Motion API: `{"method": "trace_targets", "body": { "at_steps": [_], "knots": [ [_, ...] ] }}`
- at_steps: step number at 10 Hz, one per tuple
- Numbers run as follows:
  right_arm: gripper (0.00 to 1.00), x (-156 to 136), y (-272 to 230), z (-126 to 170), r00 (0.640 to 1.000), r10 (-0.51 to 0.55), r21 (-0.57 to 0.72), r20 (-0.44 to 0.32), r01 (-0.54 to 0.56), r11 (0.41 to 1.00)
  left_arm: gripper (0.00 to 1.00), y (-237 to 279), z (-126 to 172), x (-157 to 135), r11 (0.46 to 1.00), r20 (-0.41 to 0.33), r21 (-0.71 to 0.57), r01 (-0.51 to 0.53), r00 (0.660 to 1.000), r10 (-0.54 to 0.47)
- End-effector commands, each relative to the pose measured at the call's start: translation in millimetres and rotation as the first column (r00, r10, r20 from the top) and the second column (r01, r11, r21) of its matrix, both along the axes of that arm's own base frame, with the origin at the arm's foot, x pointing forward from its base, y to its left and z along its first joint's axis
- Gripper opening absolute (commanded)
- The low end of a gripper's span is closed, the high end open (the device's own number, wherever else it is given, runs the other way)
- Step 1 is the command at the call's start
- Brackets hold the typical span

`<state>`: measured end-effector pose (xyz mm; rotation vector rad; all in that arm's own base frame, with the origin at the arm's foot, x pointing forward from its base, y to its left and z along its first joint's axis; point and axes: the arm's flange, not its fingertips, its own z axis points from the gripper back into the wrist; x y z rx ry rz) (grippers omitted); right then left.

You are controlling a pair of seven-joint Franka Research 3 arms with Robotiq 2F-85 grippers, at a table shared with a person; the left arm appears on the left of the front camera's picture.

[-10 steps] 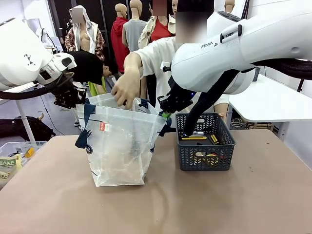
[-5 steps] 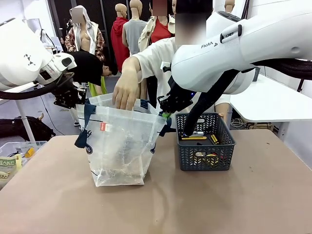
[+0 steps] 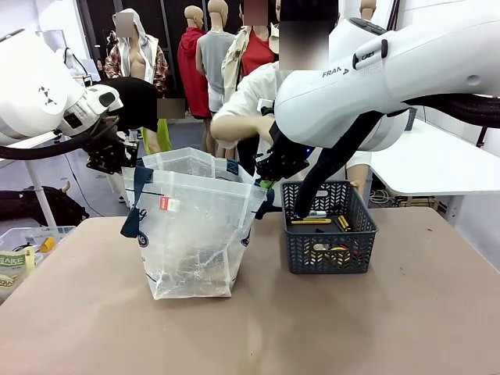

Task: Transfer purchased items from the store into the shopping bag.
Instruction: Move the Reusable shopping bag to the right side of the table.

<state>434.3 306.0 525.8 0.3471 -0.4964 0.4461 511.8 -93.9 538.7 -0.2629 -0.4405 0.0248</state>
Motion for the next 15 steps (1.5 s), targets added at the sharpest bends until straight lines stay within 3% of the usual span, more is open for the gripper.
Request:
{"method": "trace_targets", "body": {
  "at_steps": [1,15],
  "knots": [
    [0.00,0.6,-1.0,-0.1,1.000,-0.002,0.001,0.000,0.002,1.000,0.00,3.6,1.9,1.0,1.000,0.005,0.000,-0.007,1.000,0.007],
    [0.00,0.6,-1.0,-0.1,1.000,-0.002,0.001,0.000,0.002,1.000,0.00,3.6,1.9,1.0,1.000,0.005,0.000,-0.007,1.000,0.007]
  ]
}}
